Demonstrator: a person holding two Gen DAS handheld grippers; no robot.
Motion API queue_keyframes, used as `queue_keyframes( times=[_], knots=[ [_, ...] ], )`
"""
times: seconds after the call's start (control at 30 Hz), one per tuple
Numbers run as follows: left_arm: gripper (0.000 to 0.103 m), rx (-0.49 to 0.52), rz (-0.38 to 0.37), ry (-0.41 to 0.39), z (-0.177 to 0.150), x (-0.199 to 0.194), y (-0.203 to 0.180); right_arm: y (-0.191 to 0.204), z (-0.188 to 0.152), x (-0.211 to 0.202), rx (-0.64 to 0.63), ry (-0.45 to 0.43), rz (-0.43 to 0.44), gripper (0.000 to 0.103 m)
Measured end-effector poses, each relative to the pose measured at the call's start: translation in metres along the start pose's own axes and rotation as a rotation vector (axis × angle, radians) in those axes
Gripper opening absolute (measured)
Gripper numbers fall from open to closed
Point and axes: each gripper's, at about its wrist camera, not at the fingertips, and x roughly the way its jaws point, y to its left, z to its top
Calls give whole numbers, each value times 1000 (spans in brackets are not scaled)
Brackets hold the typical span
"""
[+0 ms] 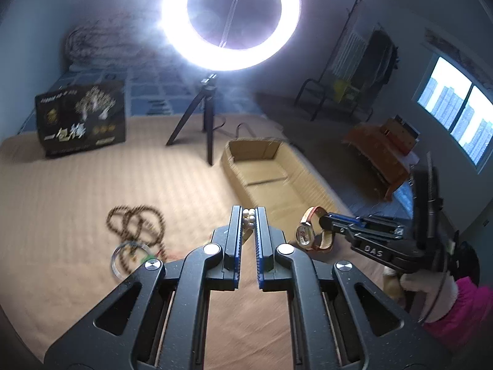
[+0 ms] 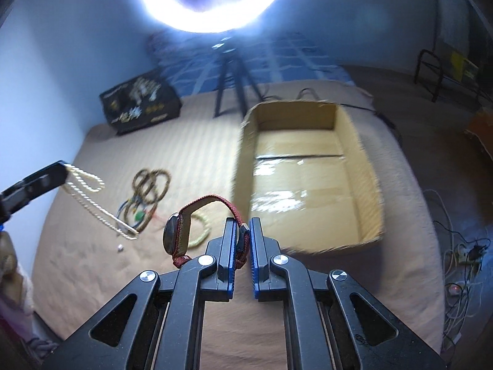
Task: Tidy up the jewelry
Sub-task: 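Carry the watch in the right tool while the left tool carries the pearls to the box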
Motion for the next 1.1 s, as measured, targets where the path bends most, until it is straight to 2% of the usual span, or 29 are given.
queue_keyframes(
  times=[0.2,0.57,0.8,1.1],
  knots=[
    [5,17,-39,-34,24,18,-26,-33,17,-1,47,-25,-53,7],
    [5,22,-88,-37,52,74,-59,-72,28,18,78,-10,-134,7],
    [5,17,-100,1,50,114,-68,-90,27,34,90,22,-167,7],
    [5,1,-73,78,33,150,-65,-99,24,52,101,63,-172,7]
  ],
)
